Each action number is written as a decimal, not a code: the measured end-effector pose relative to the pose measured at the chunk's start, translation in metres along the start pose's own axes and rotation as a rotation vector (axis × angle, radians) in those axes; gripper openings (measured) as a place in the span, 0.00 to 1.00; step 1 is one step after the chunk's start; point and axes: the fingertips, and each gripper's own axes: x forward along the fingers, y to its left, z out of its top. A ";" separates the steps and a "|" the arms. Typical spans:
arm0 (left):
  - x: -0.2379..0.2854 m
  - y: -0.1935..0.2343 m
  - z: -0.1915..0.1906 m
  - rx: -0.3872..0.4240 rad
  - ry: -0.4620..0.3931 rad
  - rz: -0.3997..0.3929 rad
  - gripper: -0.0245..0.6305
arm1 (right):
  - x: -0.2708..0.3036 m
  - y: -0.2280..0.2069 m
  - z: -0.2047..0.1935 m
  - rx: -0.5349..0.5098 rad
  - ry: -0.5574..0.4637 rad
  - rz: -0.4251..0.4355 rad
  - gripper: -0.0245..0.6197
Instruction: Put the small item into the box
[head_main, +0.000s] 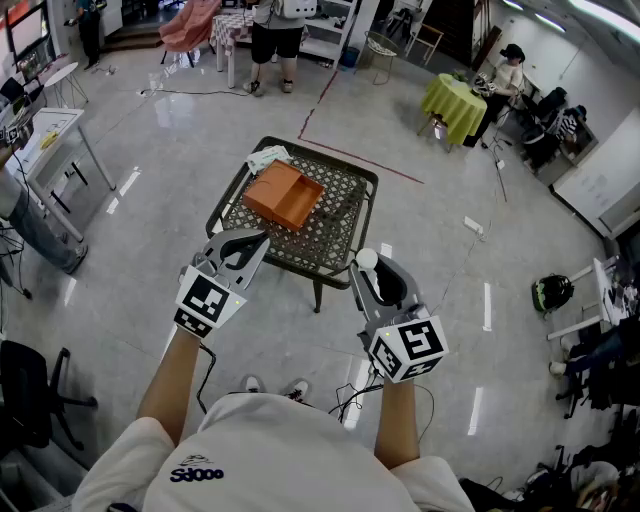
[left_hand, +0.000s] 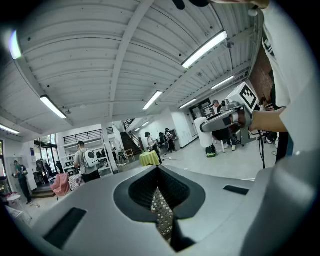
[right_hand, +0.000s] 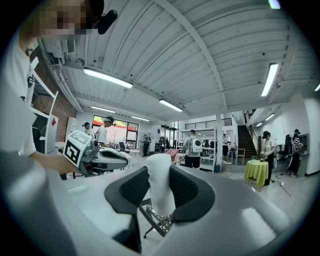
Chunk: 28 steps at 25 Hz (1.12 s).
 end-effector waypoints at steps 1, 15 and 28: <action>0.002 -0.001 0.000 -0.003 0.001 -0.001 0.04 | 0.000 -0.001 -0.001 -0.001 0.004 0.003 0.24; 0.015 -0.011 -0.001 -0.009 0.037 0.035 0.04 | -0.001 -0.020 -0.006 0.036 0.002 0.064 0.24; 0.021 -0.017 -0.004 -0.027 0.074 0.125 0.04 | -0.003 -0.049 -0.017 0.001 0.023 0.125 0.24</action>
